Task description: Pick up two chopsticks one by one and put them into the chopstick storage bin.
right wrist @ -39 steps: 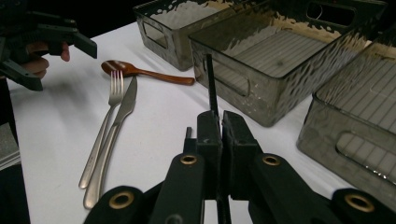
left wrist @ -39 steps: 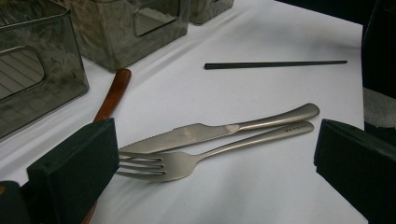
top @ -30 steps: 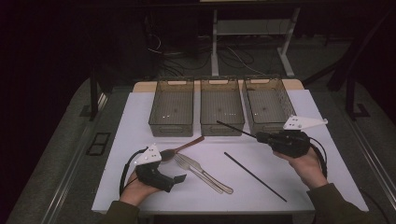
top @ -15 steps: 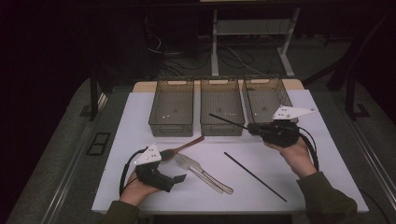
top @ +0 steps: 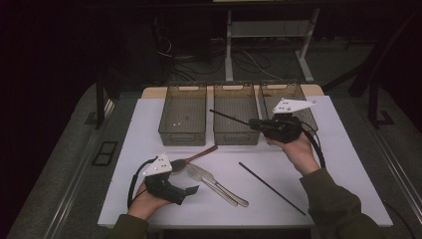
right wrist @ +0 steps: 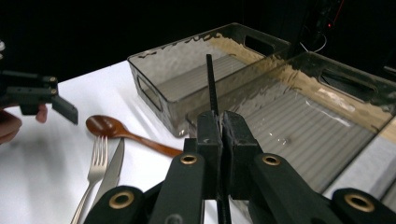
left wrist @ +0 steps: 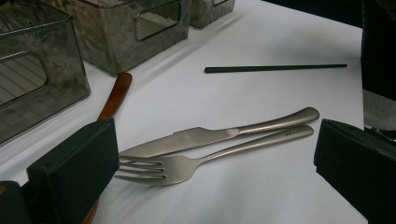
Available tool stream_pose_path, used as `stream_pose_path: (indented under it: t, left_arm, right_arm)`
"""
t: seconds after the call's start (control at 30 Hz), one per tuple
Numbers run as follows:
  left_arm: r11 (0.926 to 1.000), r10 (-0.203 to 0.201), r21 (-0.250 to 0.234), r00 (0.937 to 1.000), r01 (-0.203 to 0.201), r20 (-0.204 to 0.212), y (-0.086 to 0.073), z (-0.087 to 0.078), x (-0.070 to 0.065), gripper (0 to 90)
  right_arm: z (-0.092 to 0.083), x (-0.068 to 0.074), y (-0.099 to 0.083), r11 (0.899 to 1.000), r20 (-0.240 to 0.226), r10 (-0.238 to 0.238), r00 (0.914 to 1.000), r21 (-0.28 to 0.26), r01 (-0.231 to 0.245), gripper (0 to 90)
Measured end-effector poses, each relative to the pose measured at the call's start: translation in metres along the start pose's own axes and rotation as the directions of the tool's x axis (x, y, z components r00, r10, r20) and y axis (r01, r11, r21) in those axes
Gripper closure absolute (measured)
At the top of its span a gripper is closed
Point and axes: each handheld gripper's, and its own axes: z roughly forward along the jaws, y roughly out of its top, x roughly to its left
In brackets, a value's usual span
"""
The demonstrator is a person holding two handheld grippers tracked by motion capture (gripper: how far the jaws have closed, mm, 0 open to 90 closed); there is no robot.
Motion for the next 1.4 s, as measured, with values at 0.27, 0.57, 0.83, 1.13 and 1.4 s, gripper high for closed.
stream_pose_path:
  t: [0.27, 0.57, 0.83, 1.13, 1.4]
  left_arm:
    - [1.0000, 0.000, -0.002, 1.0000, 0.000, 0.001, 0.000, 0.000, 0.000, 0.0]
    - [1.0000, -0.002, -0.004, 1.0000, 0.002, 0.003, 0.000, -0.001, 0.000, 0.0]
    - [1.0000, -0.001, -0.004, 1.0000, 0.001, 0.004, 0.000, 0.000, 0.000, 0.0]
    - [0.9999, -0.004, -0.014, 1.0000, 0.004, 0.007, 0.001, -0.001, 0.000, 0.0]
    - [0.9996, -0.009, -0.025, 0.9999, 0.010, 0.013, 0.001, -0.002, 0.001, 0.0]
  right_arm:
    - [0.025, 0.005, 0.020, 1.000, 0.002, -0.023, 0.9997, 0.014, 0.023, 85.1]
    - [0.067, 0.010, 0.041, 0.999, 0.021, -0.025, 0.9995, 0.047, 0.024, 85.1]
    - [0.099, 0.011, 0.049, 0.997, 0.040, -0.003, 0.9992, 0.075, 0.000, 85.1]
    - [0.129, 0.014, 0.059, 0.993, 0.061, 0.002, 0.9982, 0.115, -0.008, 85.1]
    - [0.159, 0.015, 0.063, 0.987, 0.076, -0.007, 0.9971, 0.161, -0.005, 85.1]
